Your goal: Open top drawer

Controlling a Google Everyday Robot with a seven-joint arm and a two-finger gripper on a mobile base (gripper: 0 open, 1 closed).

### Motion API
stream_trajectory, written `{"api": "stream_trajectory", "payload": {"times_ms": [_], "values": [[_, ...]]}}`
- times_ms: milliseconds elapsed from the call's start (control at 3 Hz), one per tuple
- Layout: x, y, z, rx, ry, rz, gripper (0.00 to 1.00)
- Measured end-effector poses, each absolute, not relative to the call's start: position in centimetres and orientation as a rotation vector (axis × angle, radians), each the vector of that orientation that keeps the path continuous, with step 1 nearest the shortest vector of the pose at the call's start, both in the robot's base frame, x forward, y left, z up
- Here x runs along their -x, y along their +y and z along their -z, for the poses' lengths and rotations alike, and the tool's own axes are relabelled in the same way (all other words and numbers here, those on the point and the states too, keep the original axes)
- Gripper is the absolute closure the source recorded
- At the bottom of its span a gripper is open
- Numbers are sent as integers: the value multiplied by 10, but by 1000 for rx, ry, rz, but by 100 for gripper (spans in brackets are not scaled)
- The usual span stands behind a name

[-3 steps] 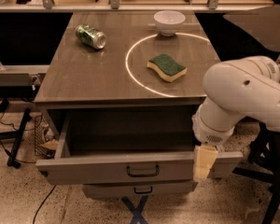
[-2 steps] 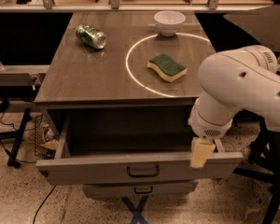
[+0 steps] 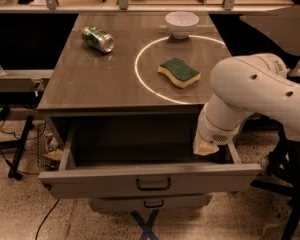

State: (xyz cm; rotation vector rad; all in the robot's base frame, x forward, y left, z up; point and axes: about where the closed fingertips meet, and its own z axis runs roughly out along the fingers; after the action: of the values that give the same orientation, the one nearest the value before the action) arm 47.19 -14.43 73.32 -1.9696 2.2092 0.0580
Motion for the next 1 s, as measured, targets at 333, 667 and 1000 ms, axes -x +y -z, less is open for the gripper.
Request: {"api": "stream_trajectory", "payload": {"times_ms": [333, 667, 1000], "values": [[-489, -134, -715, 1910, 2148, -130, 100], [-501, -127, -699, 1861, 2119, -193, 100], [-505, -118, -672, 1847, 2117, -265, 100]]}}
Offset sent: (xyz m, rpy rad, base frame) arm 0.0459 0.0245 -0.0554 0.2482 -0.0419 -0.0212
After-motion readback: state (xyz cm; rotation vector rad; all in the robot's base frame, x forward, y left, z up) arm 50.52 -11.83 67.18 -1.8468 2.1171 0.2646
